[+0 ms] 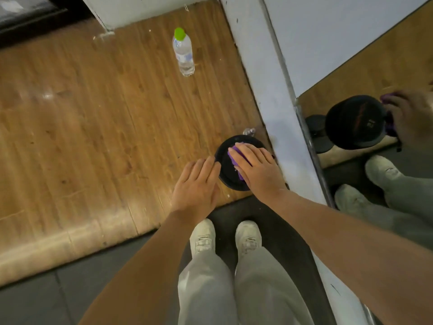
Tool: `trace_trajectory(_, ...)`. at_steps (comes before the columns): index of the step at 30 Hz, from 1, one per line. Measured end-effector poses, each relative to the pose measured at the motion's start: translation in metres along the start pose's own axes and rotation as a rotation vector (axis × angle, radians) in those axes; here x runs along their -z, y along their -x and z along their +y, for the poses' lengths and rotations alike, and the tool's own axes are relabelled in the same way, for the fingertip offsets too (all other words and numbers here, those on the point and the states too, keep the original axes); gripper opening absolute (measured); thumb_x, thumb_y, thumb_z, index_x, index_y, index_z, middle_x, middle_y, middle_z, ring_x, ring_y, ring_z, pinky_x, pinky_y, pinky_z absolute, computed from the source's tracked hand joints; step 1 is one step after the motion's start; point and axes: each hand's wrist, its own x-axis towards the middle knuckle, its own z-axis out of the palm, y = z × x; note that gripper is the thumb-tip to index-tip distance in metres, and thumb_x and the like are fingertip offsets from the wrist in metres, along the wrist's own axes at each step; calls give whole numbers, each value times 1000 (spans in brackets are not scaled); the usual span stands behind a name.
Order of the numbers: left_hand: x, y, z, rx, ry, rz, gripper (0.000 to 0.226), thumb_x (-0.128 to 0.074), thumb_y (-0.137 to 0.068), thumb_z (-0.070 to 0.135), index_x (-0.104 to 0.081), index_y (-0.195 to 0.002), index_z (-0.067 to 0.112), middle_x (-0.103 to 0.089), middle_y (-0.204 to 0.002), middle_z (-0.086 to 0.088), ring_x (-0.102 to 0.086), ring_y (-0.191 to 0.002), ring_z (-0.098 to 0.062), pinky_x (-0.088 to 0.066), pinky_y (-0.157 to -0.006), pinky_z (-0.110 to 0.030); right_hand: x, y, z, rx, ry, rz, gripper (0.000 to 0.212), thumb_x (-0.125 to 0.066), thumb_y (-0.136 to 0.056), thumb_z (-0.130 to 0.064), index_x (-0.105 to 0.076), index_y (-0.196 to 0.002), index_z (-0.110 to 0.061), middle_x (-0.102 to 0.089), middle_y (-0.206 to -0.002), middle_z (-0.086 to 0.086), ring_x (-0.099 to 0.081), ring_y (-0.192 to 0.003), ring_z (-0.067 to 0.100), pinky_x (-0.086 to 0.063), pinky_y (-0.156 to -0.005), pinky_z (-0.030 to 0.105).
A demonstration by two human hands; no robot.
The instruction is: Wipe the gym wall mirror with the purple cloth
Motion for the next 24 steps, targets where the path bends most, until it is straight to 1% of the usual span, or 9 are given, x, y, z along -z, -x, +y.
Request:
trace_trajectory(2,-27,-2,-4,6,-2,1,43,-44,-94,24,-61,-128,3,-64,-130,-16,-62,-116,-34,-30,-111,-42,-37,2,4,-14,39,-27,68,-72,-88,-18,-40,-147,-10,-50,-149,14,-52,-134,34,-48,-105,47)
trace_trajectory(4,-51,-1,-6,21,6,10,43,-46,-94,23,-62,-129,3,-64,-130,-16,-62,-116,-33,-31,-111,-42,-69,12,3,-61,52,-46,59,-51,-100,-26,-32,-154,-14,-36,-160,12,-36,-146,33,-36,-116,49)
trace_trajectory(6,-70,1,-6,33,21,6,43,-46,-94,22,-63,-128,2,-65,-130,-16,-63,-115,-33,-33,-109,-42,-90,21,2,-135,26,-71,56,-33,-107,-36,-22,-159,-18,-23,-166,13,-20,-153,34,-22,-123,51)
trace_trajectory(8,-85,4,-7,34,25,-9,43,-46,-95,23,-64,-128,2,-64,-130,-16,-63,-114,-33,-33,-108,-43,-98,21,2,-150,6,-76,57,-27,-108,-40,-16,-160,-19,-20,-167,13,-15,-154,34,-16,-125,49)
trace_trajectory(13,-92,3,-3,70,43,-40,45,-43,-94,23,-62,-128,1,-65,-128,-17,-63,-114,-34,-35,-107,-43,-99,21,7,-120,-6,-100,57,-23,-108,-41,-13,-160,-19,-21,-166,12,-17,-154,35,-18,-124,49)
trace_trajectory(17,-73,-2,-6,76,36,-55,46,-42,-93,25,-57,-131,3,-62,-132,-16,-60,-118,-33,-39,-108,-46,-88,19,3,-143,-6,-197,57,-21,-107,-41,-13,-160,-20,-18,-167,10,-16,-154,32,-18,-125,49)
trace_trajectory(19,-59,-3,-12,69,27,-66,47,-41,-93,25,-58,-131,2,-62,-132,-16,-60,-119,-33,-39,-108,-46,-73,19,2,-141,0,-252,57,-19,-107,-39,-20,-159,-18,-22,-166,10,-19,-154,29,-16,-125,48)
trace_trajectory(21,-40,-6,-16,45,7,-62,47,-41,-93,25,-59,-130,2,-62,-131,-16,-61,-117,-34,-36,-109,-45,-53,25,0,-127,-8,-302,58,-19,-106,-39,-31,-157,-14,-31,-163,10,-26,-151,29,-17,-123,46)
trace_trajectory(24,-16,-7,-15,2,7,-20,46,-60,-87,20,-55,-130,3,-63,-128,-16,-61,-116,-35,-30,-110,-43,-21,37,2,-63,-26,-346,59,-19,-105,-39,-41,-153,-12,-39,-159,11,-33,-148,30,-23,-120,47)
